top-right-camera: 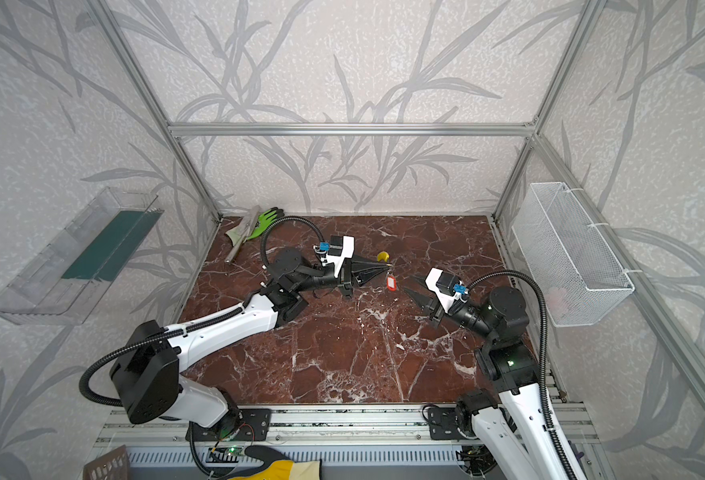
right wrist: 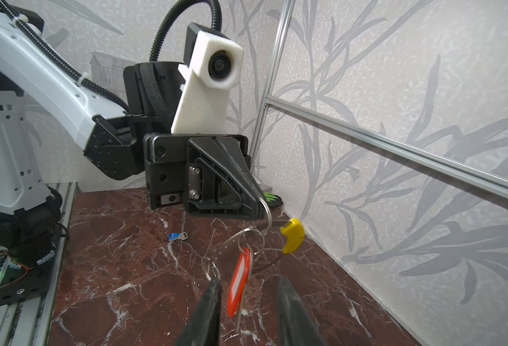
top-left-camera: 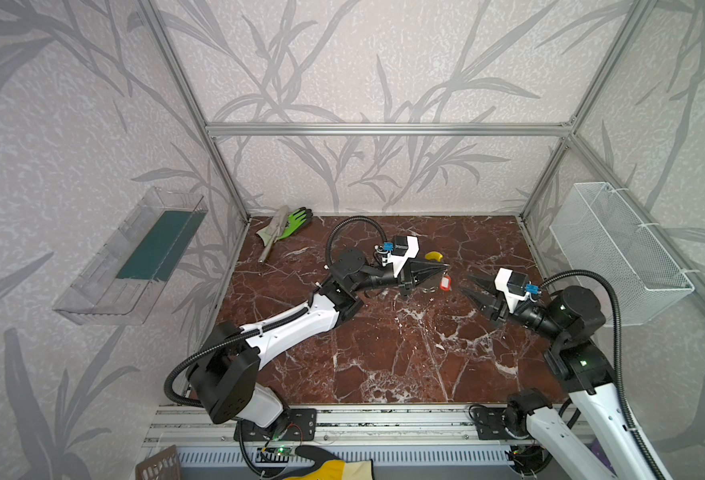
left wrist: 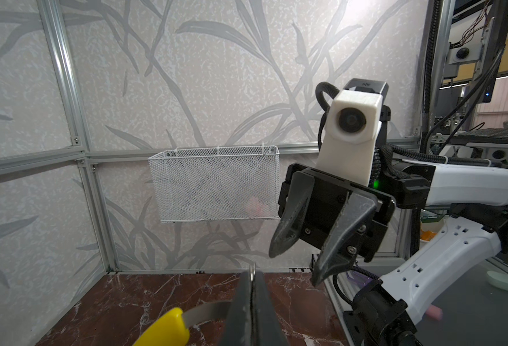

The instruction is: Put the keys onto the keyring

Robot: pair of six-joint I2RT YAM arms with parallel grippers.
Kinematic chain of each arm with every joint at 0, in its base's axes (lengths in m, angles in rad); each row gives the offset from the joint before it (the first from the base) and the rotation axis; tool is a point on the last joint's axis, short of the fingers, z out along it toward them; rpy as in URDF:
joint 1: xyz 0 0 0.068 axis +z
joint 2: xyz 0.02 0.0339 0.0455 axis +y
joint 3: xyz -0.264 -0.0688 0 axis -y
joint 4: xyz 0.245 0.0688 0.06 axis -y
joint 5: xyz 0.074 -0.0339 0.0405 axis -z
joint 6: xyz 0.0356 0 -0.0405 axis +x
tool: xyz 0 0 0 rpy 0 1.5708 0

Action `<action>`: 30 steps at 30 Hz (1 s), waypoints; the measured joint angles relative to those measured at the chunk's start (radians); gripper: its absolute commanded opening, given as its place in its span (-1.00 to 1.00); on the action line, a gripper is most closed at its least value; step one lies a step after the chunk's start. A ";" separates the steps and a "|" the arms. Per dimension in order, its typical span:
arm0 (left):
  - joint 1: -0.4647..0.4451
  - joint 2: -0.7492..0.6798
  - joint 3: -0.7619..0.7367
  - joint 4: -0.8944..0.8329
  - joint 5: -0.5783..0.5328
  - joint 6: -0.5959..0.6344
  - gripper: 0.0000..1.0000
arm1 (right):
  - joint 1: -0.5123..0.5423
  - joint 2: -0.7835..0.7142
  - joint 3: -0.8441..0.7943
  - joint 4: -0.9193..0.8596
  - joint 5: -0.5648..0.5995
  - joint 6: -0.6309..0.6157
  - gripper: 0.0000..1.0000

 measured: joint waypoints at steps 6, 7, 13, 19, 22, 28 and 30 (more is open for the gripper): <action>0.000 0.000 0.000 0.000 0.037 -0.009 -1.00 | 0.000 0.078 0.007 0.057 -0.066 0.054 -0.46; 0.000 0.000 0.000 0.000 0.043 -0.009 -1.00 | 0.000 0.089 0.008 0.062 -0.075 0.061 -0.47; 0.000 0.000 0.000 -0.004 0.064 -0.014 -1.00 | 0.000 0.107 0.008 0.103 -0.105 0.099 -0.51; -0.001 0.000 0.004 -0.017 0.078 -0.014 -1.00 | 0.000 0.110 0.008 0.134 -0.126 0.121 -0.59; -0.002 0.000 0.007 -0.024 0.080 -0.014 -1.00 | 0.000 0.119 0.008 0.146 -0.138 0.129 -0.62; -0.007 0.000 0.017 -0.029 0.087 -0.014 -1.00 | 0.001 0.129 0.008 0.161 -0.153 0.135 -0.71; -0.008 0.001 0.018 -0.031 0.089 -0.014 -1.00 | 0.001 0.130 0.007 0.164 -0.158 0.138 -0.77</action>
